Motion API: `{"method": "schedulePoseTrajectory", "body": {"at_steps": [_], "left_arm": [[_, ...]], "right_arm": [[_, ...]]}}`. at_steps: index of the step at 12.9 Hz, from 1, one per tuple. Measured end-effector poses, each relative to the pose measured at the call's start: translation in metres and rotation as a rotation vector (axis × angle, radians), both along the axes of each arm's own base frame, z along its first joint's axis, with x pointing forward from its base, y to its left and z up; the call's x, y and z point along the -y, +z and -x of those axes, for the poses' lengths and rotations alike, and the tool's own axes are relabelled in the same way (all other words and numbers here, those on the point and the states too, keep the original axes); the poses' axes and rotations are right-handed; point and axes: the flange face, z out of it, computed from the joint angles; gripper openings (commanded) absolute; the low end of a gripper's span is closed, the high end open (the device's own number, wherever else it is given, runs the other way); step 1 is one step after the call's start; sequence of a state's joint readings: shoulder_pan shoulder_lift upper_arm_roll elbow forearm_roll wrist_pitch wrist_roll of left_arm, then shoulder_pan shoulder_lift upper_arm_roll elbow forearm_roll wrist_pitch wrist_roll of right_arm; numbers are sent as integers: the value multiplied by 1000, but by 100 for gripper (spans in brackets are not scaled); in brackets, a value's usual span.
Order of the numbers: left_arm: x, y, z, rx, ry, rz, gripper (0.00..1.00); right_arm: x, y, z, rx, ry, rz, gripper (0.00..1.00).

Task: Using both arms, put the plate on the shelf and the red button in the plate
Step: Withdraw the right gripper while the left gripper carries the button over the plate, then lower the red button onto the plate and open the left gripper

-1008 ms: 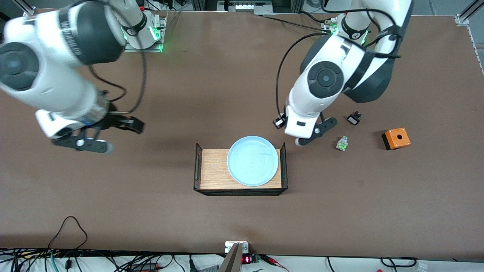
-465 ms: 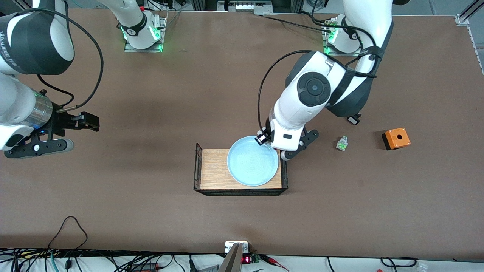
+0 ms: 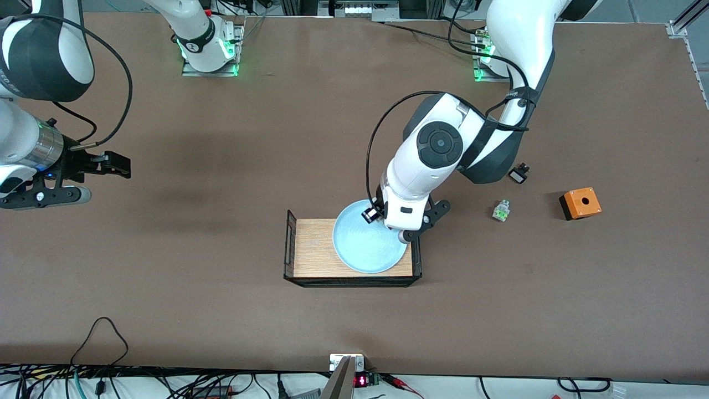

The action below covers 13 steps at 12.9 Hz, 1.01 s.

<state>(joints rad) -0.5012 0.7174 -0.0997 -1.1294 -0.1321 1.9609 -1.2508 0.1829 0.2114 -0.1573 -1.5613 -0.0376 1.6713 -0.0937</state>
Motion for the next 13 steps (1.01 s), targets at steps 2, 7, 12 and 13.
{"method": "schedulePoseTrajectory", "body": {"at_steps": [2,7,12,13], "left_arm": [[-4,-2,-3,2,8,-6,20],[-10,-24,-14,10,28,-15,19],[-7,-43,-13,-3,28,-25,50],[-5,-46,-13,-4,26,-29,100]], "right_arm": [[8,-3,-2,22,-13,-2,100],[37,36,1,91,-62,-18,100],[34,32,2,74,-60,-28,100],[32,31,0,75,-60,-30,100]]}}
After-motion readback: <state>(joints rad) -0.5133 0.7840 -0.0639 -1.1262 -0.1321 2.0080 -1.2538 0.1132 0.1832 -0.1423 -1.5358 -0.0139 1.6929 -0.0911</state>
